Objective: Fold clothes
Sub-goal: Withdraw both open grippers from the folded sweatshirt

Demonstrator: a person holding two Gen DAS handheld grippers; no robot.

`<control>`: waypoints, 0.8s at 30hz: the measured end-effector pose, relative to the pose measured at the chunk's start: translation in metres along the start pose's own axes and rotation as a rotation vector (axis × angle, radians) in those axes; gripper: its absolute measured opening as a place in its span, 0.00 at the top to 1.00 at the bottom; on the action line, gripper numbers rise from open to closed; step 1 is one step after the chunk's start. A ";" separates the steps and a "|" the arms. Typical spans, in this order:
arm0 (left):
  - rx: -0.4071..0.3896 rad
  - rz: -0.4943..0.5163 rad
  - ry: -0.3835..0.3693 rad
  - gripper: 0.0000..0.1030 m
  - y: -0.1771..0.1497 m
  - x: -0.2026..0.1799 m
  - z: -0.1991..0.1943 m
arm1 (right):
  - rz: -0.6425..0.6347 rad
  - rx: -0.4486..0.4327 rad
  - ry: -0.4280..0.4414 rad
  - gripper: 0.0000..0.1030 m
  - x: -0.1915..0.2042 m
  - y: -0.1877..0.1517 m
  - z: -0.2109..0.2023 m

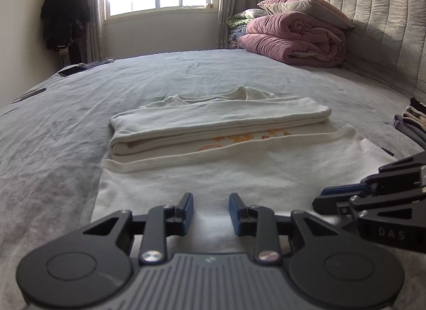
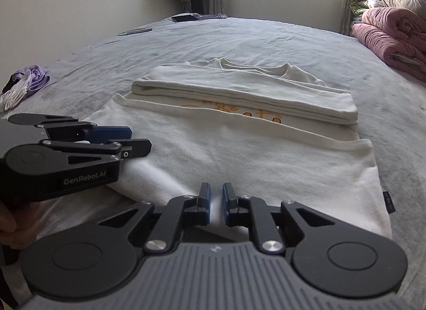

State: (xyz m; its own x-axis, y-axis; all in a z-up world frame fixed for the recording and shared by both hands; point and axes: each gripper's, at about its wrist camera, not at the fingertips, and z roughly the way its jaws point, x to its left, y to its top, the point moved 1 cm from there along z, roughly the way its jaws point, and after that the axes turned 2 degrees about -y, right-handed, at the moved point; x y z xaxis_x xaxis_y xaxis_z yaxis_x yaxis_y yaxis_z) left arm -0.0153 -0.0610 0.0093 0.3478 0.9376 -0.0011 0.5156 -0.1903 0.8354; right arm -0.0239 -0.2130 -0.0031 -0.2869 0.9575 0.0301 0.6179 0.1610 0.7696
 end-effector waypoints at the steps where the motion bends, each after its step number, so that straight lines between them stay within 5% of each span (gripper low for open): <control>1: -0.005 -0.002 0.001 0.70 0.000 0.000 -0.002 | 0.003 -0.007 0.002 0.86 0.000 -0.001 -0.002; 9: -0.042 0.062 -0.029 0.66 -0.004 -0.012 -0.015 | -0.037 -0.051 0.060 0.83 0.008 -0.003 -0.010; 13: 0.010 0.092 -0.015 0.64 -0.008 -0.018 -0.007 | -0.059 -0.014 0.051 0.83 0.011 -0.006 -0.003; 24: 0.028 0.035 -0.026 0.63 -0.012 -0.005 -0.011 | -0.091 0.012 0.043 0.88 0.005 -0.005 -0.006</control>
State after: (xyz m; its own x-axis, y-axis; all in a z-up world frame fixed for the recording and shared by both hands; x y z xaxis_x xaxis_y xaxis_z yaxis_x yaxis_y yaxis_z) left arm -0.0320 -0.0603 0.0051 0.3860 0.9224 0.0135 0.5242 -0.2314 0.8195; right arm -0.0329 -0.2104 -0.0028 -0.3729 0.9278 -0.0118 0.5968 0.2495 0.7627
